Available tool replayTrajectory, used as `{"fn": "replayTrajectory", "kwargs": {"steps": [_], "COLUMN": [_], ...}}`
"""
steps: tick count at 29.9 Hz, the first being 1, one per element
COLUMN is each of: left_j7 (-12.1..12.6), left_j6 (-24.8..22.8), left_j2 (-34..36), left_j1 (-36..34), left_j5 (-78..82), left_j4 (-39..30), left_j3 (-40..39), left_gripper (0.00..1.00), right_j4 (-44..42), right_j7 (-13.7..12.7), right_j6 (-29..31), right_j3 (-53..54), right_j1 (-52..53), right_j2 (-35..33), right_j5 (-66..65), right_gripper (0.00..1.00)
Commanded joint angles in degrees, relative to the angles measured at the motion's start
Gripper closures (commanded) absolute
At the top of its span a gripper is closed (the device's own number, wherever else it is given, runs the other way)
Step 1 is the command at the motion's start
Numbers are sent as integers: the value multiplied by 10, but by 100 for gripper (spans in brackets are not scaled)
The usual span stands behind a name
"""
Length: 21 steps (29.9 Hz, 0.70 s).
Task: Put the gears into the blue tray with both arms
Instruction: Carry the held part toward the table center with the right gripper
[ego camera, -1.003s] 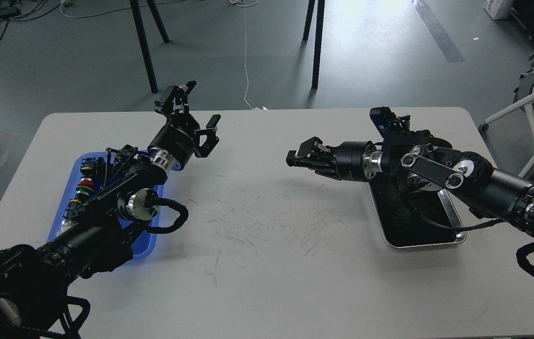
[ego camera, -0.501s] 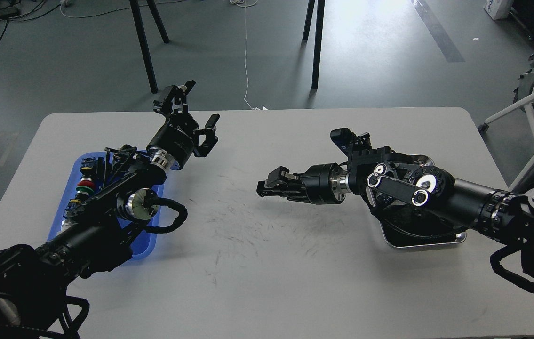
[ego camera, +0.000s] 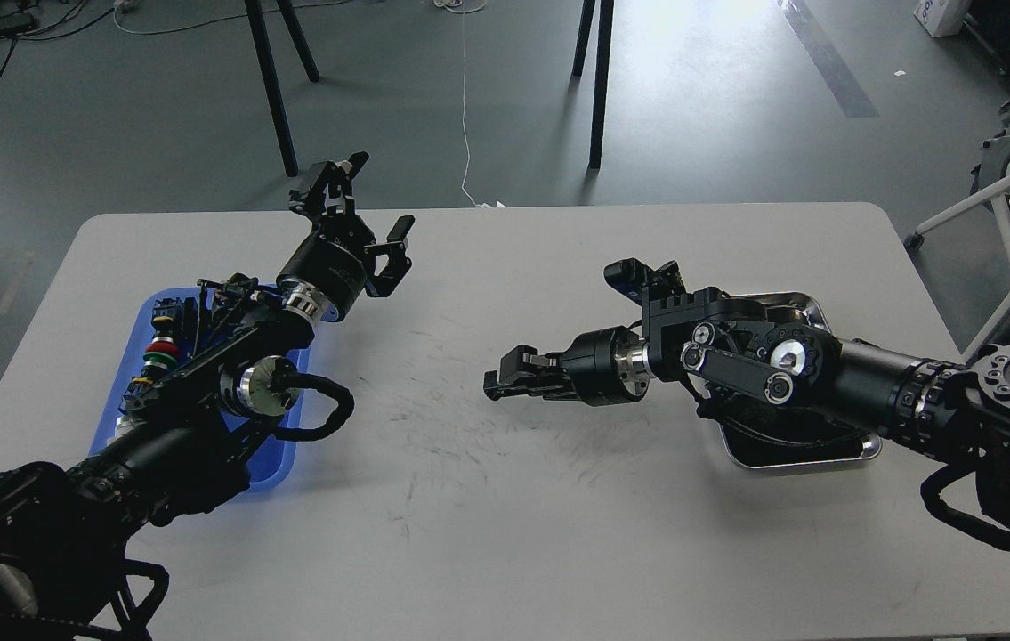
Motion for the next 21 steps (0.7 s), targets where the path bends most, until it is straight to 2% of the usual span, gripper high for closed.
{"fn": "replayTrajectory", "kwargs": {"steps": [1,21], "left_j7": [0,0], "left_j6": [0,0], "left_j2": [0,-3], "left_j1": [1,6], "left_j5": [0,0], "left_j4": [0,0], "left_j3": [0,-1], "left_gripper": [2,2], "right_j4": [-1,-6], "right_j7": [0,-1], "right_j6": [0,0], "right_j3": [-1,-26], "right_j1": [1,7], "right_j2": [0,0], "right_j5": [0,-8], "right_gripper": [82,81]}}
